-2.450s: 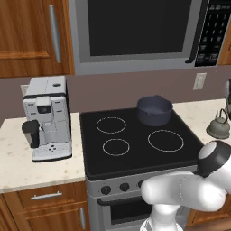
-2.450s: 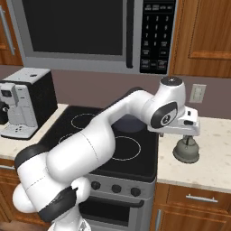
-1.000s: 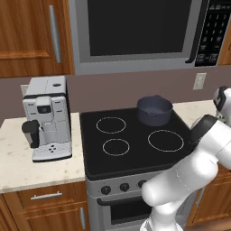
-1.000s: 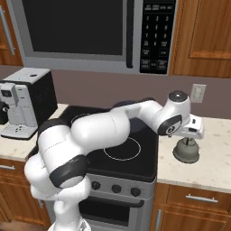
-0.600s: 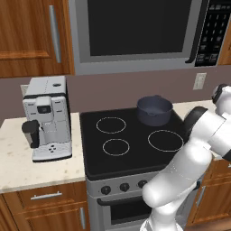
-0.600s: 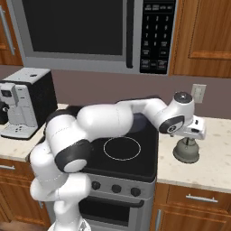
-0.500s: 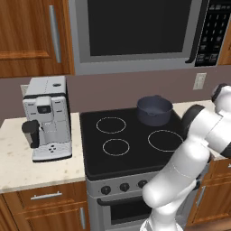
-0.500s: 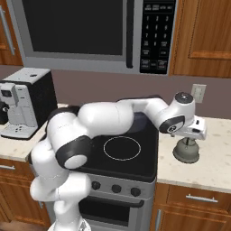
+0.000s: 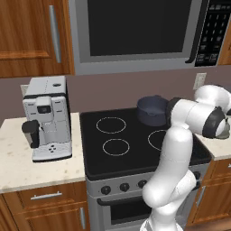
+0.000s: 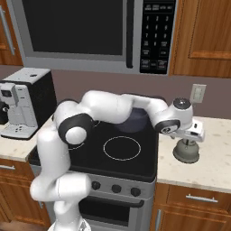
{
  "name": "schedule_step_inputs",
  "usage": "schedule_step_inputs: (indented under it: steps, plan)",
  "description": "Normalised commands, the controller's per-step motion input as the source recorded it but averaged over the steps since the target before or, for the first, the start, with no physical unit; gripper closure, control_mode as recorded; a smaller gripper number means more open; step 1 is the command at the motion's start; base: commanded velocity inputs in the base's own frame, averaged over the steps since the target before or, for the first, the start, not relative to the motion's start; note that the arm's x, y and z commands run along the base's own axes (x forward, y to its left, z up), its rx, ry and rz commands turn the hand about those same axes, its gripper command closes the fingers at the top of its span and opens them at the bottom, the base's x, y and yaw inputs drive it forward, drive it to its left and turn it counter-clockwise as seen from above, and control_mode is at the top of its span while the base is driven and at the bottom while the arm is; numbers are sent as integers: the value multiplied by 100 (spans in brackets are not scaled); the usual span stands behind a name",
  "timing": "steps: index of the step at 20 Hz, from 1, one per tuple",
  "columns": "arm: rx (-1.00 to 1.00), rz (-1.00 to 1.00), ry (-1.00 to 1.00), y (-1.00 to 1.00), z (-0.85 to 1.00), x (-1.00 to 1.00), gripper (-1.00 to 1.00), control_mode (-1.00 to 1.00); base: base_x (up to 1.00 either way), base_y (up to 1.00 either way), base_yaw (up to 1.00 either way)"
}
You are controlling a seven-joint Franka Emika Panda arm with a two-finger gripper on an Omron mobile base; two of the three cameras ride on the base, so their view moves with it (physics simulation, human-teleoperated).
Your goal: Pick the kettle from the counter and place it on a stove burner. Then turn the burner on.
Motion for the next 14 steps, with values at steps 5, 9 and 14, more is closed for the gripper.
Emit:
schedule_step_inputs:
  steps: [5,9,14]
  plan:
    - [3,0,-2,-16,-21,25,-100,-100,0,0,0]
    - [0,0,-5,-25,-5,14,-100,-100,0,0,0]
    - [0,0,-5,-27,0,11,-100,-100,0,0,0]
